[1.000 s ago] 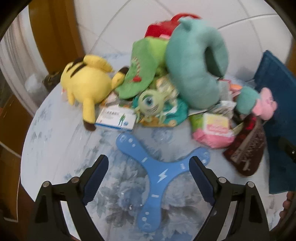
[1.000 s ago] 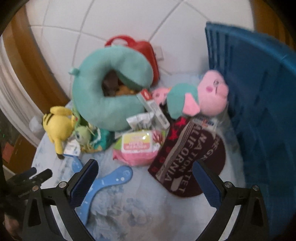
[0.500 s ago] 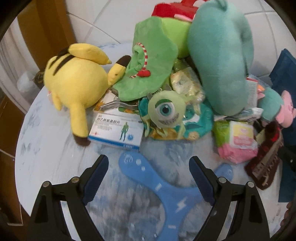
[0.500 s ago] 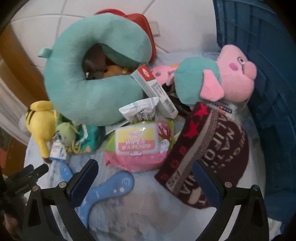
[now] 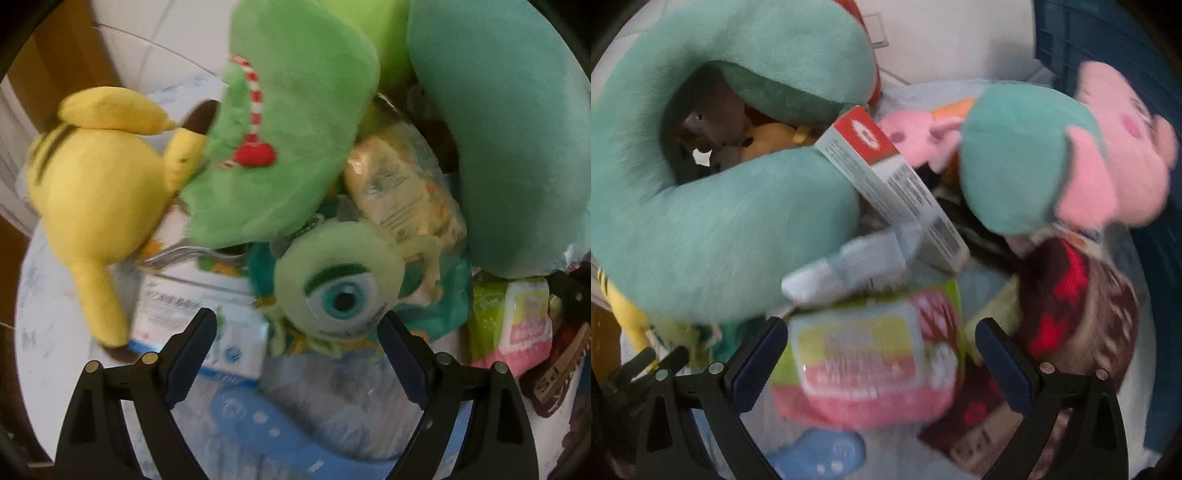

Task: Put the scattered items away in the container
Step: 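Grasp the green one-eyed plush with the left tool while the right tool grasps the white wipes packet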

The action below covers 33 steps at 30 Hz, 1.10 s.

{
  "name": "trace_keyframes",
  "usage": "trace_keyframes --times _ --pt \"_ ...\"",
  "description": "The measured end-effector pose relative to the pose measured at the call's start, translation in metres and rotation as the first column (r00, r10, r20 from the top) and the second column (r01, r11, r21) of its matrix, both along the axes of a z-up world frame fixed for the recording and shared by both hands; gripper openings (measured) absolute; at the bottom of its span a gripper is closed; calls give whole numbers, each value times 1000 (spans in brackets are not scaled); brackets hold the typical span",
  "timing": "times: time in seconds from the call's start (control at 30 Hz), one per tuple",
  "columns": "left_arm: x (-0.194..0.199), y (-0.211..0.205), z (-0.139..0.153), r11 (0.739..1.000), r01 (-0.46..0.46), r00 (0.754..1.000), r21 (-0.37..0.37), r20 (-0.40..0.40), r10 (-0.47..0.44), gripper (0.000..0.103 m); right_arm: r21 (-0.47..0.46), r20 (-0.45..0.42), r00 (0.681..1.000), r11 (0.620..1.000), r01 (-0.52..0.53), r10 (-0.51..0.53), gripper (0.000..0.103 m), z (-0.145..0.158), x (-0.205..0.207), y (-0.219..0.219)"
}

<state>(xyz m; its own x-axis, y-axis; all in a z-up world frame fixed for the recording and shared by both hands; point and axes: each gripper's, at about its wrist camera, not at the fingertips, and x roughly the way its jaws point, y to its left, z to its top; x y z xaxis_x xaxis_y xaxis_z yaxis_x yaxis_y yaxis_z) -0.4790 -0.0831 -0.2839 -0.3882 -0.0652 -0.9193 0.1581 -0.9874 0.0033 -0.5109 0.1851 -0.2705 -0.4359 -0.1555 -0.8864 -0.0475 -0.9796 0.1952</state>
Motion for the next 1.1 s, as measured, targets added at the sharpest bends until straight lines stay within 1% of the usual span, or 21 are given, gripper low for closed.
trace_keyframes --times 0.13,0.17,0.2,0.23,0.27,0.3,0.33,0.37,0.4,0.53,0.63,0.83,1.03,1.1 --pt "-14 8 -15 998 21 999 -51 38 -19 89 60 28 999 997 -42 40 101 -11 -19 -12" --pt "-16 7 -18 999 17 999 -39 41 -16 89 80 25 999 996 -46 45 100 -12 -22 -14" --pt "-16 5 -18 1000 14 999 -25 36 -13 87 90 18 999 995 -51 49 93 -12 -24 -15" --pt "-16 4 -18 1000 11 1000 -10 28 -11 81 100 11 998 993 -55 54 79 -12 -25 -15" --pt "-17 3 -16 1000 13 1000 1 24 -13 78 102 9 998 993 -58 58 72 -11 -25 -15" --pt "-17 4 -14 1000 16 1000 -4 23 -16 74 103 8 998 993 -62 61 58 -10 -25 -15" --pt "-18 5 -12 1000 20 1000 -18 20 -20 68 104 7 998 992 -65 65 57 -8 -24 -15" --pt "-18 5 -10 1000 25 1000 -15 16 -25 67 105 6 998 992 -69 68 57 -7 -24 -15" --pt "-19 6 -8 999 31 999 -11 13 -31 59 106 5 997 992 -72 72 57 -6 -24 -15" --pt "-19 7 -6 999 34 999 -11 11 -33 59 110 0 996 990 -86 87 57 -2 -23 -14" --pt "-15 6 -1 999 39 999 8 9 -39 58 113 -3 995 989 -97 98 56 1 -22 -14" --pt "10 5 29 998 50 998 27 -43 -49 58 119 -9 993 986 -117 119 55 8 -20 -13" --pt "39 9 57 998 60 995 21 -80 -58 58 105 -70 990 988 -117 125 55 43 14 -3" --pt "51 13 68 997 71 993 26 -96 -68 58 102 -83 988 988 -119 127 55 52 23 -6"
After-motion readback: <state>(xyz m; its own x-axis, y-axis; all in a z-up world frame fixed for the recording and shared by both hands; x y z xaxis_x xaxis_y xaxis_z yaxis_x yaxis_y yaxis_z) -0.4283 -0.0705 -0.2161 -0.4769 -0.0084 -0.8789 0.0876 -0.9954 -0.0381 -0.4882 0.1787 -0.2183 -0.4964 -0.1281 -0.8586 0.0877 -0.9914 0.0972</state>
